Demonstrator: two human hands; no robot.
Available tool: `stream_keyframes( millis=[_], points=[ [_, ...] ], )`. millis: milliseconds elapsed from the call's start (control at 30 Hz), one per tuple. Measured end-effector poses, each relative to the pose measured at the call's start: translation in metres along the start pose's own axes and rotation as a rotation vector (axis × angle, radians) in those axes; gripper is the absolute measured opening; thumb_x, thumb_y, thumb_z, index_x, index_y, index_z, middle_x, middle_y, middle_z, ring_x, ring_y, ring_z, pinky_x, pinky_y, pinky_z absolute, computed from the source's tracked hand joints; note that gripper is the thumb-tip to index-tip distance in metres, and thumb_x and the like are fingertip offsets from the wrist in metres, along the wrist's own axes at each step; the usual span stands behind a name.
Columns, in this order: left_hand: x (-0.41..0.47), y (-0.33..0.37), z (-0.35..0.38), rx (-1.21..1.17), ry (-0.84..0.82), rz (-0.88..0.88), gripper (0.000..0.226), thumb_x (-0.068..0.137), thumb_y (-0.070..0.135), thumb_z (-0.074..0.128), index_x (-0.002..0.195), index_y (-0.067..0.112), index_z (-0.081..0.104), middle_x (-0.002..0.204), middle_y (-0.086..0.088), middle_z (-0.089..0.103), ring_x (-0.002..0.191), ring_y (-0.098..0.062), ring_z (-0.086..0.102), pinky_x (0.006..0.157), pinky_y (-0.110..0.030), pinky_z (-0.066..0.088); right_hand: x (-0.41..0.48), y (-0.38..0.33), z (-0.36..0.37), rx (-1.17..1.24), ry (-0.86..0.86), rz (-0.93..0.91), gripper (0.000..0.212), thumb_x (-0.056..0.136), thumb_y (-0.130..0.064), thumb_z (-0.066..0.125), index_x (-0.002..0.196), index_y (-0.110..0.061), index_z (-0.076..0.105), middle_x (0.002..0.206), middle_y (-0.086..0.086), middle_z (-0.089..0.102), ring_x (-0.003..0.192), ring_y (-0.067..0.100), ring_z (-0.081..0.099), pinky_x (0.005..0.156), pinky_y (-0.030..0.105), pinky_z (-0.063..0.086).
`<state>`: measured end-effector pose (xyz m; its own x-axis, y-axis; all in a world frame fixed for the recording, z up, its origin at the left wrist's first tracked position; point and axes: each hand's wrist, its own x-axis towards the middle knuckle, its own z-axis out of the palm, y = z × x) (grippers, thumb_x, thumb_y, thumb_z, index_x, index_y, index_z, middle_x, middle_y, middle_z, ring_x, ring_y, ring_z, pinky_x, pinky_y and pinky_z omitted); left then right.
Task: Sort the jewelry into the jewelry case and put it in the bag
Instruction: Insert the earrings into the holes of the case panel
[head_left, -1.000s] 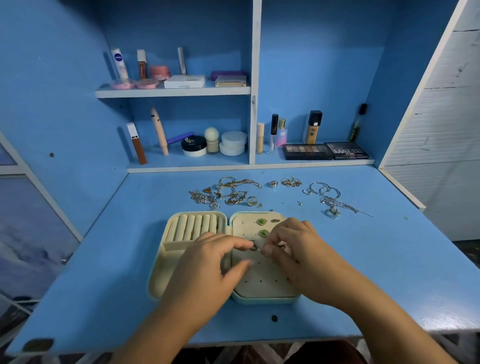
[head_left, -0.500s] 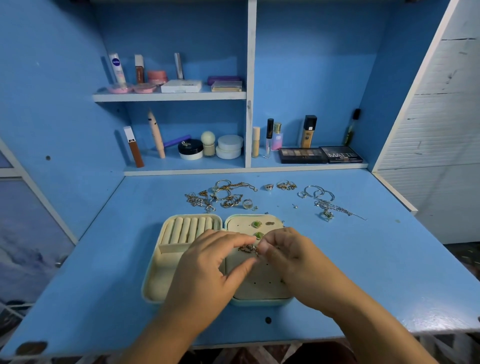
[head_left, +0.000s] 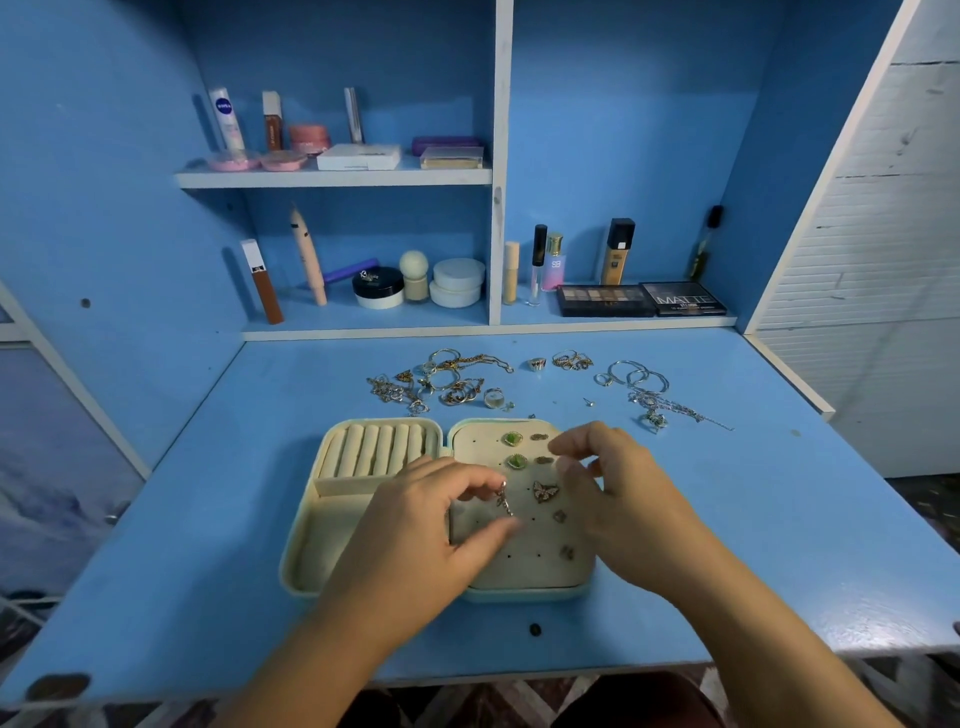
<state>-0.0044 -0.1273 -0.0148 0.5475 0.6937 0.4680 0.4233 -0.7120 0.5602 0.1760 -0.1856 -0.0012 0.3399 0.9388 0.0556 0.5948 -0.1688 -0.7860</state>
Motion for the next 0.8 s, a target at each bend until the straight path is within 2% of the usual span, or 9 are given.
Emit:
stream_keyframes(
  millis=[100, 167, 333, 400, 500, 600, 667, 733, 800],
  points=[
    [0.000, -0.002, -0.002, 0.026, -0.032, -0.051, 0.024, 0.073, 0.047, 0.072, 0.094, 0.034, 0.071, 0.080, 0.022, 0.062, 0.088, 0.002, 0.056, 0.077, -0.010, 0.043, 0.011, 0.006, 0.001, -0.168, -0.005, 0.049, 0.030, 0.098, -0.029, 0.038, 0.126, -0.026, 0.049, 0.116, -0.008, 0.044, 0.114, 0.018, 0.040, 0.083, 0.034, 0.045],
    [0.001, -0.001, -0.003, 0.026, -0.060, -0.084, 0.022, 0.074, 0.044, 0.077, 0.093, 0.036, 0.070, 0.077, 0.020, 0.060, 0.088, 0.000, 0.056, 0.075, -0.011, 0.043, 0.017, 0.006, 0.004, -0.203, -0.045, 0.088, 0.035, 0.098, -0.029, 0.036, 0.131, -0.024, 0.047, 0.116, -0.002, 0.043, 0.116, 0.022, 0.040, 0.087, 0.040, 0.048],
    [0.005, 0.003, -0.003, -0.008, -0.185, -0.119, 0.022, 0.075, 0.042, 0.078, 0.095, 0.036, 0.071, 0.075, 0.016, 0.058, 0.083, -0.003, 0.055, 0.068, -0.013, 0.042, 0.029, 0.007, 0.006, -0.203, -0.049, 0.102, 0.035, 0.099, -0.031, 0.034, 0.129, -0.023, 0.050, 0.111, 0.001, 0.043, 0.110, 0.023, 0.047, 0.084, 0.031, 0.043],
    [0.007, 0.003, -0.003, -0.014, -0.212, -0.123, 0.023, 0.075, 0.043, 0.077, 0.096, 0.037, 0.071, 0.077, 0.016, 0.058, 0.082, -0.003, 0.055, 0.069, -0.015, 0.044, 0.034, 0.007, 0.005, -0.201, -0.060, 0.116, 0.037, 0.099, -0.033, 0.035, 0.131, -0.024, 0.050, 0.114, 0.002, 0.045, 0.110, 0.023, 0.049, 0.083, 0.030, 0.041],
    [0.009, 0.003, -0.003, -0.010, -0.230, -0.136, 0.023, 0.074, 0.045, 0.077, 0.095, 0.037, 0.070, 0.078, 0.016, 0.059, 0.083, -0.002, 0.056, 0.069, -0.014, 0.044, 0.045, 0.007, 0.004, -0.169, -0.092, 0.155, 0.040, 0.098, -0.039, 0.038, 0.134, -0.025, 0.048, 0.125, 0.004, 0.045, 0.113, 0.023, 0.049, 0.090, 0.032, 0.043],
    [0.010, 0.002, -0.005, -0.015, -0.232, -0.152, 0.024, 0.073, 0.045, 0.078, 0.094, 0.037, 0.070, 0.078, 0.015, 0.060, 0.083, -0.003, 0.058, 0.070, -0.014, 0.046, 0.053, 0.008, 0.003, -0.121, -0.112, 0.174, 0.026, 0.096, -0.036, 0.042, 0.118, -0.028, 0.054, 0.110, -0.002, 0.053, 0.114, 0.020, 0.050, 0.081, 0.029, 0.041],
    [0.009, 0.002, -0.006, -0.024, -0.239, -0.168, 0.024, 0.073, 0.043, 0.079, 0.094, 0.037, 0.071, 0.078, 0.015, 0.061, 0.082, -0.002, 0.058, 0.070, -0.013, 0.045, 0.057, 0.006, 0.001, -0.111, -0.102, 0.175, 0.017, 0.095, -0.033, 0.044, 0.105, -0.025, 0.056, 0.107, 0.001, 0.058, 0.096, 0.017, 0.056, 0.073, 0.027, 0.041],
    [0.009, 0.002, -0.006, -0.044, -0.235, -0.187, 0.022, 0.074, 0.042, 0.079, 0.094, 0.037, 0.070, 0.079, 0.014, 0.061, 0.082, 0.000, 0.059, 0.068, -0.008, 0.042, 0.058, 0.002, -0.002, -0.077, -0.095, 0.177, 0.022, 0.095, -0.027, 0.043, 0.103, -0.015, 0.060, 0.091, 0.001, 0.061, 0.070, 0.016, 0.053, 0.061, 0.026, 0.041],
    [0.009, 0.002, -0.007, -0.053, -0.217, -0.210, 0.021, 0.074, 0.039, 0.080, 0.092, 0.037, 0.070, 0.078, 0.013, 0.062, 0.083, 0.000, 0.058, 0.069, -0.007, 0.041, 0.058, -0.002, -0.004, -0.040, -0.093, 0.187, 0.027, 0.094, -0.022, 0.042, 0.106, -0.008, 0.061, 0.079, 0.005, 0.060, 0.062, 0.020, 0.048, 0.054, 0.027, 0.041]
  ],
)
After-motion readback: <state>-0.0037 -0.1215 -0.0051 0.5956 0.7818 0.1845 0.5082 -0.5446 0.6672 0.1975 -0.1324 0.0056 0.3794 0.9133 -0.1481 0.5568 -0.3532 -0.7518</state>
